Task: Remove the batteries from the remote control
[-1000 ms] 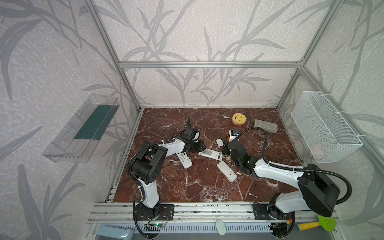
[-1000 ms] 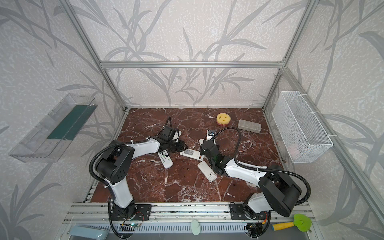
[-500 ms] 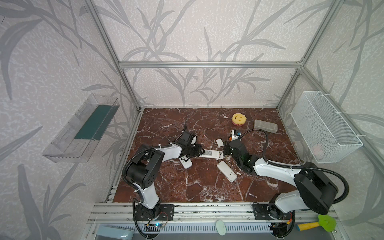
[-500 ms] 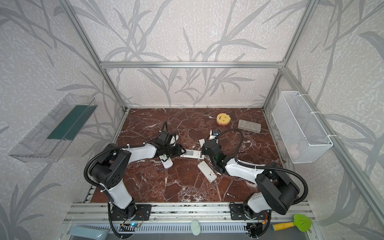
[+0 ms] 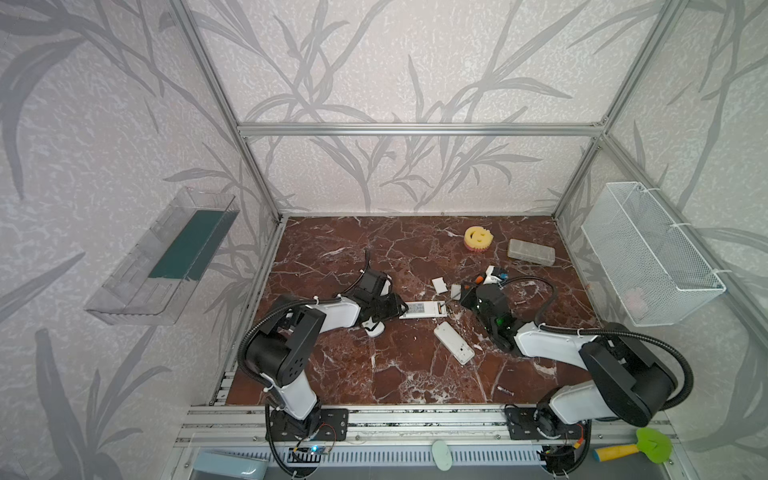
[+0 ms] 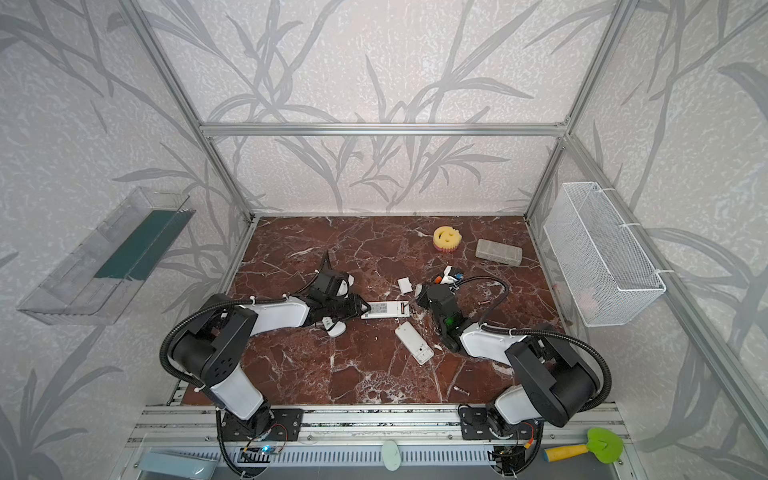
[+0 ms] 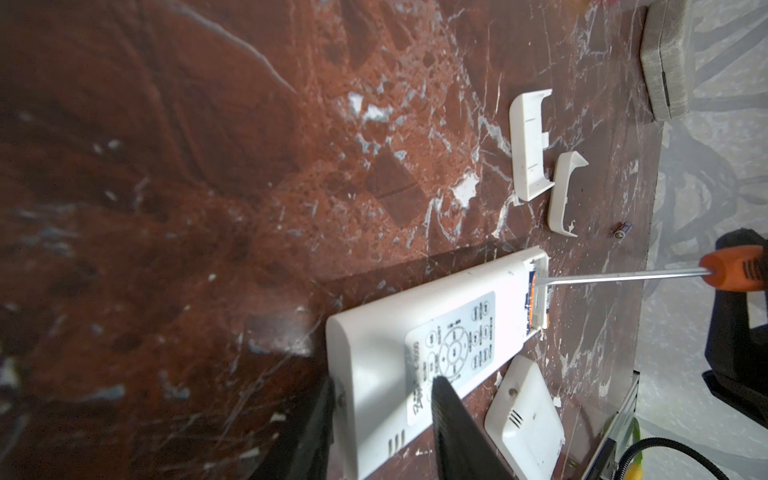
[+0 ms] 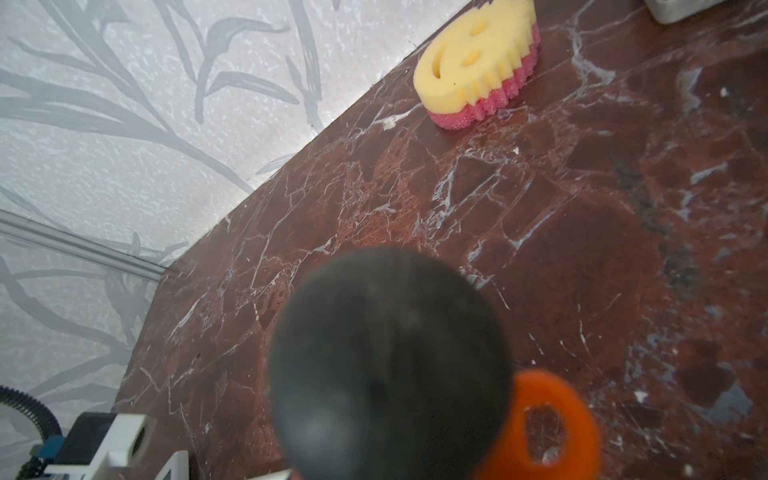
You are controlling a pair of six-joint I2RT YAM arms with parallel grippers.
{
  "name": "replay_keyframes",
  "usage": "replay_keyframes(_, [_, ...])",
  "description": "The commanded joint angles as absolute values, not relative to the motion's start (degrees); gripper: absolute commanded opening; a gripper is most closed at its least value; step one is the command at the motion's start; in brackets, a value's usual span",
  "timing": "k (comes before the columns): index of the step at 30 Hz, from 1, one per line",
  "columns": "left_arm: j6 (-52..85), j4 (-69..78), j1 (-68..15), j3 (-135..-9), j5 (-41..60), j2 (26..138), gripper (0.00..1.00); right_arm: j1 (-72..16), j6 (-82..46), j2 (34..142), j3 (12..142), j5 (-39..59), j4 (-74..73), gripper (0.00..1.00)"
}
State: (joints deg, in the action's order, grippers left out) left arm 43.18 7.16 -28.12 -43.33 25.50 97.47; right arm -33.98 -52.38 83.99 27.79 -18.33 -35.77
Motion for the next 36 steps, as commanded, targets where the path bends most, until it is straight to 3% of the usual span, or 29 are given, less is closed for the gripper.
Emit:
replay_keyframes(1, [45.4,4.8,-29.9,-41.5,27.1,98.7,0.41,-34.0,-57.9,87.5,26.0,-14.2,-39.4,0.0])
replay_keyframes(10, [45.2,4.2,-29.9,-41.6,26.3,98.7,0.41,-32.5,-61.9,91.0,23.3,-11.9,-44.9,0.0])
replay_keyframes(25, [44.6,2.9,-29.9,-42.9,26.3,99.2,0.4,-29.5,-58.1,86.1,24.3,-8.7,-40.5,0.0])
replay_keyframes(36, [44.6,2.8,-30.0,-42.7,26.3,99.0,0.39,-28.6,-62.9,87.6,24.0,-2.9,-48.5,0.0])
